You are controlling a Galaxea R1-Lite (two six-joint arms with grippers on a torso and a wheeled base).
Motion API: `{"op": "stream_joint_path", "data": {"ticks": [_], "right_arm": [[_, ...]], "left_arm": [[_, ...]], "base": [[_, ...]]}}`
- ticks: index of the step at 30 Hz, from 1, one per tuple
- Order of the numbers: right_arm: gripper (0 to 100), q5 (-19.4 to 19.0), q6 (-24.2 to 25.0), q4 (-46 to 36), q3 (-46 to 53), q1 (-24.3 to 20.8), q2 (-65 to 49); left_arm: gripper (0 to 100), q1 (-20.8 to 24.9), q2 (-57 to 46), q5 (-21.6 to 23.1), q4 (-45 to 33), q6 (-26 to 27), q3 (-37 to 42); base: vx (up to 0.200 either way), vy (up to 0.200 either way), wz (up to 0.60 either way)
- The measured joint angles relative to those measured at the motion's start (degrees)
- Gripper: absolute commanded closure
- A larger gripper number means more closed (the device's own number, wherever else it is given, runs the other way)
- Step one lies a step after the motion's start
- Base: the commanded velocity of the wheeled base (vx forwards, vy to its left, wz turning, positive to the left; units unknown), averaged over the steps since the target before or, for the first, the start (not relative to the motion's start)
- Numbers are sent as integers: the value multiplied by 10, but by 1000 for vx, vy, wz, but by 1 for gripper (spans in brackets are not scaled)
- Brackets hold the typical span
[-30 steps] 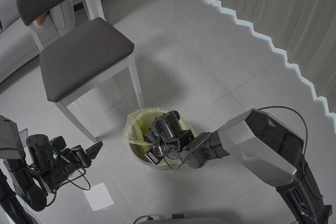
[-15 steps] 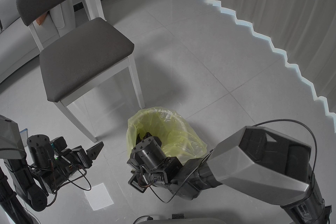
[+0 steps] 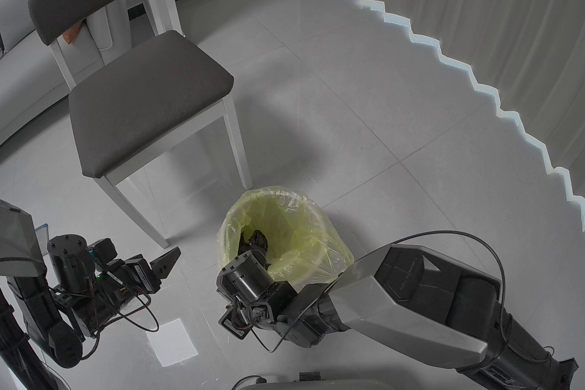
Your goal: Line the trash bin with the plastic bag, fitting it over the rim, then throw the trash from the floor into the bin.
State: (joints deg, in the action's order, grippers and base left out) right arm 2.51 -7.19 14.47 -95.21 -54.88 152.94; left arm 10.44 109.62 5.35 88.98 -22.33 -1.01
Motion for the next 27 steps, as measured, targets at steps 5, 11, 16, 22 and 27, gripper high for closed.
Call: {"op": "stream_joint_path", "data": {"ticks": [5,11,16,22,27], "right_arm": [[100,-1,41,-58,-50,5,18],[100,1,97,-142,-126,16,39],[100,4,137,-217,-176,27,59],[100,18,144,-227,-192,33,75],[0,20,141,-229,-193,34,79]], "left_arm": [[0,0,0,0,0,0,0],[0,0,0,0,0,-1,0],[0,-2,0,0,0,0,0],[0,-3,0,0,0,0,0],[0,-2,0,0,0,0,0]], "base": [[0,0,0],[0,0,0],[0,0,0],[0,0,0],[0,0,0]]}}
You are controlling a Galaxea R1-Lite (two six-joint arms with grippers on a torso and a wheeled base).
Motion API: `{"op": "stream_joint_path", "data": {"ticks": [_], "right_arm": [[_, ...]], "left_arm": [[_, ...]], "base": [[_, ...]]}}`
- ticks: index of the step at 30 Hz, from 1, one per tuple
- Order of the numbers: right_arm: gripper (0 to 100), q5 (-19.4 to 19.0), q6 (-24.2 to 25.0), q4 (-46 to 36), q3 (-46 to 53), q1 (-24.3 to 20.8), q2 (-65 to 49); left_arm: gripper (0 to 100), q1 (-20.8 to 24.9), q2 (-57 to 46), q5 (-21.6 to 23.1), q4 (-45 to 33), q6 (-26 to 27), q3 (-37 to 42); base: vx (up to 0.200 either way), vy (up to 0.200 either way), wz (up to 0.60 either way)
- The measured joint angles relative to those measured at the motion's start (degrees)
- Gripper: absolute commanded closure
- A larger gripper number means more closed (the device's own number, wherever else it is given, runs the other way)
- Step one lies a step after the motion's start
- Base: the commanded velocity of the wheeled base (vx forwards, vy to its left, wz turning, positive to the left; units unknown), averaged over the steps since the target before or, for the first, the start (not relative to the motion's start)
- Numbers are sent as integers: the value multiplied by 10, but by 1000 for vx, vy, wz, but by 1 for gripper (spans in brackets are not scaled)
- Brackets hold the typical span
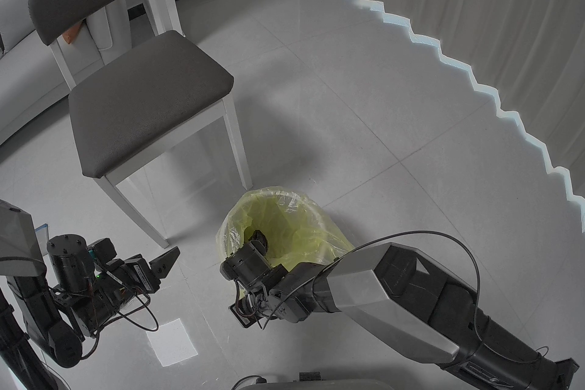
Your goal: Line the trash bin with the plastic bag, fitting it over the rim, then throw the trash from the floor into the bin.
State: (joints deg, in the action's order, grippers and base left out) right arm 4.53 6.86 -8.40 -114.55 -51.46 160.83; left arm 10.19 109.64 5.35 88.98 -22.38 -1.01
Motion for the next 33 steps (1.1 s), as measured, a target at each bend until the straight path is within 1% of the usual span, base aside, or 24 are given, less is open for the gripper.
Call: {"op": "stream_joint_path", "data": {"ticks": [3,7,12,16,21,25,29,33], "right_arm": [[0,4,0,1,0,-1,1],[0,21,2,1,0,-7,-2],[0,23,0,4,9,-14,-22],[0,28,-1,5,40,-25,-52],[0,48,0,8,89,-39,-94],[0,52,1,18,119,-42,-128],[0,52,-3,24,127,-33,-151],[0,52,-16,25,106,-1,-156]], "left_arm": [[0,0,0,0,0,-2,0],[0,-1,0,1,0,-4,0],[0,-2,0,1,0,-4,0],[0,-2,2,2,0,-7,0],[0,1,3,4,0,-8,-1],[0,2,3,4,0,-8,-2],[0,2,3,5,0,-8,-2],[0,2,2,4,0,-8,-1]], "base": [[0,0,0],[0,0,0],[0,0,0],[0,0,0],[0,0,0],[0,0,0],[0,0,0],[0,0,0]]}}
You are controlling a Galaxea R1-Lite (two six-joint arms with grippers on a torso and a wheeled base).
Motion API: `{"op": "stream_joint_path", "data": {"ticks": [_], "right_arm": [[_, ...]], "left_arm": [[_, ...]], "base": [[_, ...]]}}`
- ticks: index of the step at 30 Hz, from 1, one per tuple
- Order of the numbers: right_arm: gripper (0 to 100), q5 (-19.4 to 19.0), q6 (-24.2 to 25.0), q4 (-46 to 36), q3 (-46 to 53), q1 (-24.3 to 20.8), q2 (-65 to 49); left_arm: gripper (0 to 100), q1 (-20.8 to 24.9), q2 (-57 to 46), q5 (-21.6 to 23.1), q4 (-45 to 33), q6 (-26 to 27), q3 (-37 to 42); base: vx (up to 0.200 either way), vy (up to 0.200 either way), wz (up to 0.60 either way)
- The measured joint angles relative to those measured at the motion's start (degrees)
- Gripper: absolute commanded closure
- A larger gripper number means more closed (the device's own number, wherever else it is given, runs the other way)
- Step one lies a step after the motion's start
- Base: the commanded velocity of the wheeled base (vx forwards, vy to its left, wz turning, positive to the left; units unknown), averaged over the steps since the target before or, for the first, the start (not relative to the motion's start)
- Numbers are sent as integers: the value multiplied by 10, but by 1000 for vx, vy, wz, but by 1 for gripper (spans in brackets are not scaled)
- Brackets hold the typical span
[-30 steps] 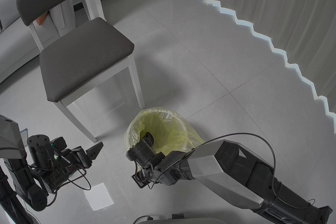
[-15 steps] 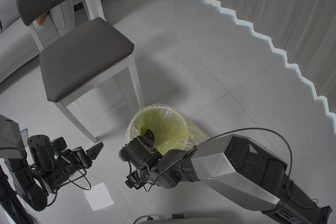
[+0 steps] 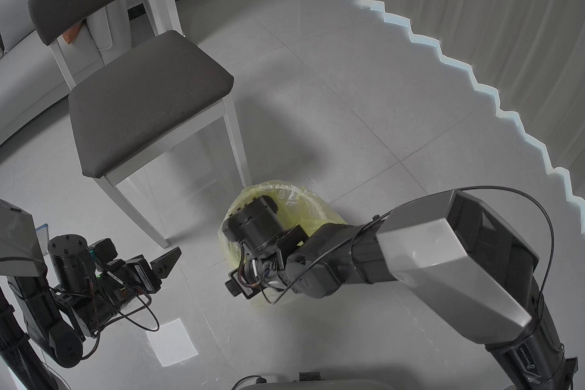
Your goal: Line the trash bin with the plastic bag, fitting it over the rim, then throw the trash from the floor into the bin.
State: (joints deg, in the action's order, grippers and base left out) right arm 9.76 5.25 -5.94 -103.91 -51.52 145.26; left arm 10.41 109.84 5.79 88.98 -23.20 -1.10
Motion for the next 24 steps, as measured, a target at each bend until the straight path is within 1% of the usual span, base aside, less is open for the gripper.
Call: {"op": "stream_joint_path", "data": {"ticks": [4,8,14,18,22,24], "right_arm": [[0,-2,-12,0,-26,28,10],[0,-7,-19,-3,-54,68,34],[0,-10,-21,-9,-56,97,60],[0,-10,-19,-4,-36,98,63],[0,-9,-19,7,14,101,49],[0,-9,-20,25,47,99,36]], "left_arm": [[0,0,-1,0,0,0,1],[0,0,-3,0,0,0,1],[0,0,-4,0,0,1,1],[0,0,-4,0,0,1,1],[0,-1,-4,0,0,1,1],[0,-2,-4,0,0,1,1]], "base": [[0,0,0],[0,0,0],[0,0,0],[0,0,0],[0,0,0],[0,0,0]]}}
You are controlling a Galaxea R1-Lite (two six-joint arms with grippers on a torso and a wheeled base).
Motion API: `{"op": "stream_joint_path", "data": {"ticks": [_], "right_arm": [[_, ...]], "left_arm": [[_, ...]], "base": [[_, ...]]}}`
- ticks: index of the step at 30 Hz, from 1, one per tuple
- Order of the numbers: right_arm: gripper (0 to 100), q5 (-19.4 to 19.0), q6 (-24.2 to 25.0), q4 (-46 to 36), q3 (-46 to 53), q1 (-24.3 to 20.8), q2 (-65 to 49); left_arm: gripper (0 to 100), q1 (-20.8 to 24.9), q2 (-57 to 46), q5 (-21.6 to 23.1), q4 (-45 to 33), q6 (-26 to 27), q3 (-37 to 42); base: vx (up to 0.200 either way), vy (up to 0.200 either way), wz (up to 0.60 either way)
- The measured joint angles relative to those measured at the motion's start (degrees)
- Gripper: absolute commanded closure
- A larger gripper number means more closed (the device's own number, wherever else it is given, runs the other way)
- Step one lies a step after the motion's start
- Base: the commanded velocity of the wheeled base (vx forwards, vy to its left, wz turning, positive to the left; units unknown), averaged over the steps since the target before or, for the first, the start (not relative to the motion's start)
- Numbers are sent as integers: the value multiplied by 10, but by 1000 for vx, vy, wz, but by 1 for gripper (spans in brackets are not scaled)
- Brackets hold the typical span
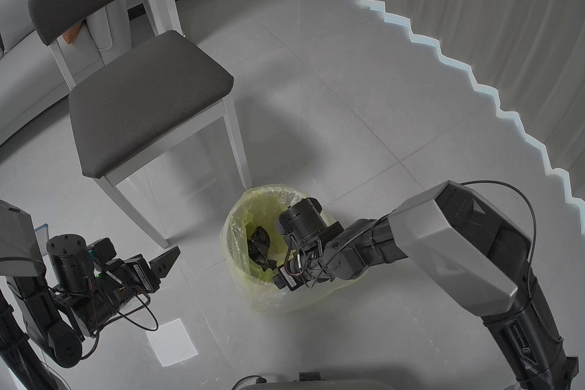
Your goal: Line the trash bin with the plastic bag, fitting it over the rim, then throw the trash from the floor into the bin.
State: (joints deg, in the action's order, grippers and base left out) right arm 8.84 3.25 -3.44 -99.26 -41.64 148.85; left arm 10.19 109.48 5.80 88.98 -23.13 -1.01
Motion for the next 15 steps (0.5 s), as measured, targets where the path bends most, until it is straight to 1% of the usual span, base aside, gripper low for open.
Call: {"op": "stream_joint_path", "data": {"ticks": [7,11,15], "right_arm": [[0,0,-2,47,67,-3,-39],[0,0,-3,64,75,-3,-50],[0,0,-3,64,80,-3,-62]], "left_arm": [[0,0,4,0,0,-2,0],[0,0,6,0,0,-5,0],[0,0,7,0,0,-5,0]], "base": [[0,0,0],[0,0,0],[0,0,0]]}}
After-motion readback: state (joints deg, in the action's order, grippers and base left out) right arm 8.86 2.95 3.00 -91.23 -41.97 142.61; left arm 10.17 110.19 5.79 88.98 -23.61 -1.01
